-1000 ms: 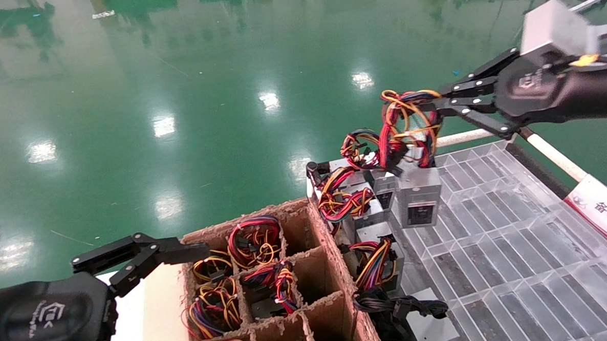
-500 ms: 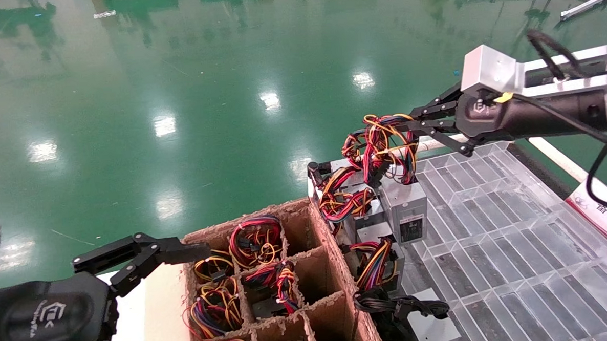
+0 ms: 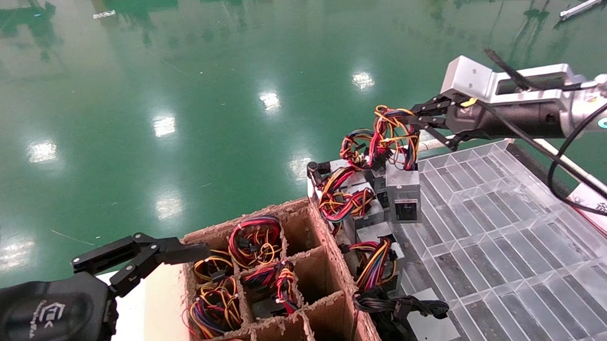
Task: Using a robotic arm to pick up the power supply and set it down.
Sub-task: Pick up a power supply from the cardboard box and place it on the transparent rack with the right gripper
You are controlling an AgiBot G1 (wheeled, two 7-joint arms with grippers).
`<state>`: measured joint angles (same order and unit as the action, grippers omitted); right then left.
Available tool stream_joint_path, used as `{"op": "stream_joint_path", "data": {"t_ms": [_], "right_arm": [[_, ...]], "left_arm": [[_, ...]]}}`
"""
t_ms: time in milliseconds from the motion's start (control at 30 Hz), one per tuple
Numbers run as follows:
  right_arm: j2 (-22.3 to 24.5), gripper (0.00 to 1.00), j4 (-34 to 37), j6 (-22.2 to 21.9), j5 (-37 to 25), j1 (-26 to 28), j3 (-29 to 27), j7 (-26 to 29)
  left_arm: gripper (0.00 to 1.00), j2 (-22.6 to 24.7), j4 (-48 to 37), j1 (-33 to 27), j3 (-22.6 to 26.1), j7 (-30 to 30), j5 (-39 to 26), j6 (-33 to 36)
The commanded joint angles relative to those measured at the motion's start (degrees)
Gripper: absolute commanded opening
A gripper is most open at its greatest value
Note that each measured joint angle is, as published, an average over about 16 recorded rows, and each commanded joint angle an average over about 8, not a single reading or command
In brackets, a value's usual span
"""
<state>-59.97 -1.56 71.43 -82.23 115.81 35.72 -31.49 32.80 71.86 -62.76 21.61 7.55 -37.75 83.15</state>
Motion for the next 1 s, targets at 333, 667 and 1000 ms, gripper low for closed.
{"op": "stream_joint_path", "data": {"t_ms": [333, 667, 1000], "right_arm": [[-1.10, 0.00, 1.13, 0.26, 0.47, -1.71, -0.32, -0.78], [-1.03, 0.00, 2.37, -2.12, 0.41, -4.16, -0.27, -0.70], [0.75, 0.00, 2.44, -6.31, 0.67, -5.10, -0.42, -0.95]], "left_arm": [[1.00, 0.00, 0.00, 0.00, 0.00, 0.00, 0.00, 0.00], [1.00, 0.00, 0.00, 0.00, 0.01, 0.00, 0.00, 0.00], [1.00, 0.00, 0.00, 0.00, 0.01, 0.00, 0.01, 0.00]]}}
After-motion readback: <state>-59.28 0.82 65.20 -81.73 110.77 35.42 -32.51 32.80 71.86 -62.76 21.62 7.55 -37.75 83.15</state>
